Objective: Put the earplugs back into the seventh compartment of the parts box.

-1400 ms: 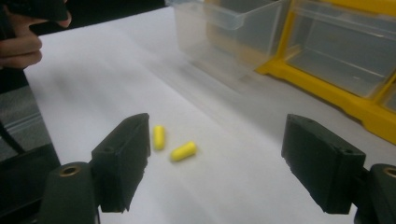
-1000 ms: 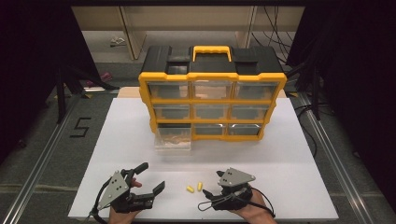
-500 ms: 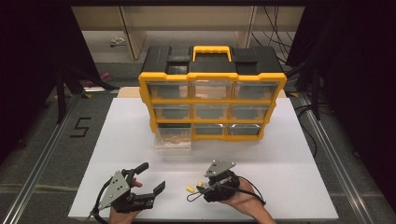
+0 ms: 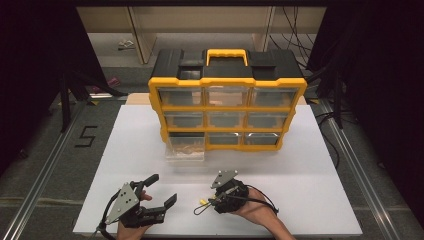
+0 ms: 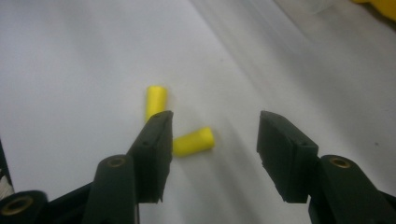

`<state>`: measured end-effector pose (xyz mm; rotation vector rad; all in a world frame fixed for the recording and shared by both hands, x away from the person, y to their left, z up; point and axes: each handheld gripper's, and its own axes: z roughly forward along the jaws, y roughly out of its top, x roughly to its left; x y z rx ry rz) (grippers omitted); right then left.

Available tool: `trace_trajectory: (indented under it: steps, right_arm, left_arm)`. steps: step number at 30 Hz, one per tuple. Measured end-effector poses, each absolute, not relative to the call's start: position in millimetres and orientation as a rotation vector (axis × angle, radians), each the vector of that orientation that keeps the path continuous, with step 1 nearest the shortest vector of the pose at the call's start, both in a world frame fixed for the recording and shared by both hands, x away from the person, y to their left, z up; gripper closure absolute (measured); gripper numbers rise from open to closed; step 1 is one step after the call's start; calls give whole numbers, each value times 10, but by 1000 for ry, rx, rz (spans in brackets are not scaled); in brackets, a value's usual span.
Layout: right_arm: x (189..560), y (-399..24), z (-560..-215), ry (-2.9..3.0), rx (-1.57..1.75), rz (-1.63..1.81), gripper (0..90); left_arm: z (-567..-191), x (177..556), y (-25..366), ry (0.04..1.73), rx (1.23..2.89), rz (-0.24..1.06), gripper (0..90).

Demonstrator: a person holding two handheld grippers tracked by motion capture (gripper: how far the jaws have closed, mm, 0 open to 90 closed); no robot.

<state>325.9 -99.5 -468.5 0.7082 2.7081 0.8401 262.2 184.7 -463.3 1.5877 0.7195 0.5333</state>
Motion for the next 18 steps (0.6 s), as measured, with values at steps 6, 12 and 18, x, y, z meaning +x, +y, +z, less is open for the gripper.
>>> trace_trajectory:
  steps: [6,12,18]
  right_arm:
    - [3294,-965,-4723,2763,706,843,527]
    - [3319,-956,-4740,2803,725,857,604]
    - [3317,-945,-4754,2834,751,851,701]
  left_arm:
    - [-4635,2628,1851,727,1590,531,164]
    - [-4637,2631,1846,729,1594,534,164]
    - [-4638,2637,1855,746,1591,539,166]
